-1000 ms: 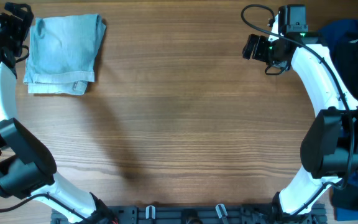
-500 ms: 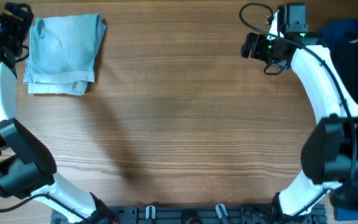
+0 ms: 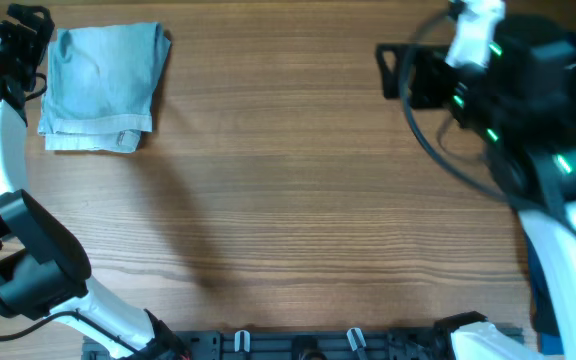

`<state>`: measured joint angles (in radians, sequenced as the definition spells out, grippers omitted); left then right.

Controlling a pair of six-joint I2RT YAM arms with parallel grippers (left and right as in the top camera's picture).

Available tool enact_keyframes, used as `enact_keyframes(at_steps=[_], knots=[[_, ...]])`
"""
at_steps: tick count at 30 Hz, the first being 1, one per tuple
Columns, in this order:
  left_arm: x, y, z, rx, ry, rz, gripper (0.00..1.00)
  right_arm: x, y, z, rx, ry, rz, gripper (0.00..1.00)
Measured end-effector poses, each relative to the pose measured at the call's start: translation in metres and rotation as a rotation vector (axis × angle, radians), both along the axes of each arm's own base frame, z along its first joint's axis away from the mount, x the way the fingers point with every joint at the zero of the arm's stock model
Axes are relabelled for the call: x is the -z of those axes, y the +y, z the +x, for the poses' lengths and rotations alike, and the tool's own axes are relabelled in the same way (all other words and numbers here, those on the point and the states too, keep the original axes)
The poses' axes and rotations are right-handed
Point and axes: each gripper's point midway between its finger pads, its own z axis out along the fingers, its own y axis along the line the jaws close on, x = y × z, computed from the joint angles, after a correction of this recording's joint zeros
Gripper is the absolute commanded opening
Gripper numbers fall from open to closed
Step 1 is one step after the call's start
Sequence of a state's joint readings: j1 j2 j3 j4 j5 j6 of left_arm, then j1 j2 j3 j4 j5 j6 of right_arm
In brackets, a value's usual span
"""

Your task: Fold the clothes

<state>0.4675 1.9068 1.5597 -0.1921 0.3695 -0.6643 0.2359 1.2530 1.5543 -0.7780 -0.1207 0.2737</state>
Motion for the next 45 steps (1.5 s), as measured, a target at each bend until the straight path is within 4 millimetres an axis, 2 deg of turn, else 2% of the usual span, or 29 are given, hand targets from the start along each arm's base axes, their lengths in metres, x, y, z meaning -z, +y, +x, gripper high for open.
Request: enact_keyframes(at_steps=[3, 9, 10, 13, 17, 22, 26, 29, 34, 39, 45], knots=[[0.0, 0.0, 0.0, 0.0, 0.001, 0.0, 1.0, -0.025, -0.009, -0.035, 0.003, -0.057, 0.012, 1.0], [0.001, 0.0, 0.0, 0.0, 0.002, -0.001, 1.0, -0.049, -0.028, -0.109, 0.01, -0.181, 0.04, 1.0], [0.001, 0.0, 0.0, 0.001, 0.002, -0.002, 1.0, -0.048, -0.031, -0.122, 0.01, -0.204, 0.045, 1.0], [0.0, -0.001, 0.0, 0.003, 0.001, -0.002, 1.0, -0.026, -0.039, -0.154, 0.01, -0.231, 0.052, 1.0], [0.0, -0.001, 0.0, 0.003, 0.002, -0.003, 1.0, 0.003, -0.043, -0.171, 0.011, -0.289, 0.067, 1.0], [0.001, -0.001, 0.0, 0.003, 0.002, -0.003, 1.0, 0.048, -0.048, -0.167, 0.042, -0.386, 0.086, 1.0], [0.001, -0.001, 0.0, 0.003, 0.002, -0.003, 1.0, 0.071, -0.054, -0.154, 0.083, -0.487, 0.113, 1.0], [0.001, -0.001, 0.0, 0.003, 0.002, -0.003, 1.0, 0.082, -0.058, -0.144, 0.11, -0.593, 0.136, 1.0], [0.001, -0.001, 0.0, 0.003, 0.002, -0.003, 1.0, 0.11, -0.061, -0.132, 0.134, -0.68, 0.159, 1.0], [0.001, -0.001, 0.0, 0.003, 0.002, -0.003, 1.0, 0.135, -0.066, -0.122, 0.162, -0.694, 0.159, 1.0], [0.001, -0.001, 0.0, 0.003, 0.002, -0.003, 1.0, 0.167, -0.072, -0.114, 0.193, -0.621, 0.134, 1.0]])
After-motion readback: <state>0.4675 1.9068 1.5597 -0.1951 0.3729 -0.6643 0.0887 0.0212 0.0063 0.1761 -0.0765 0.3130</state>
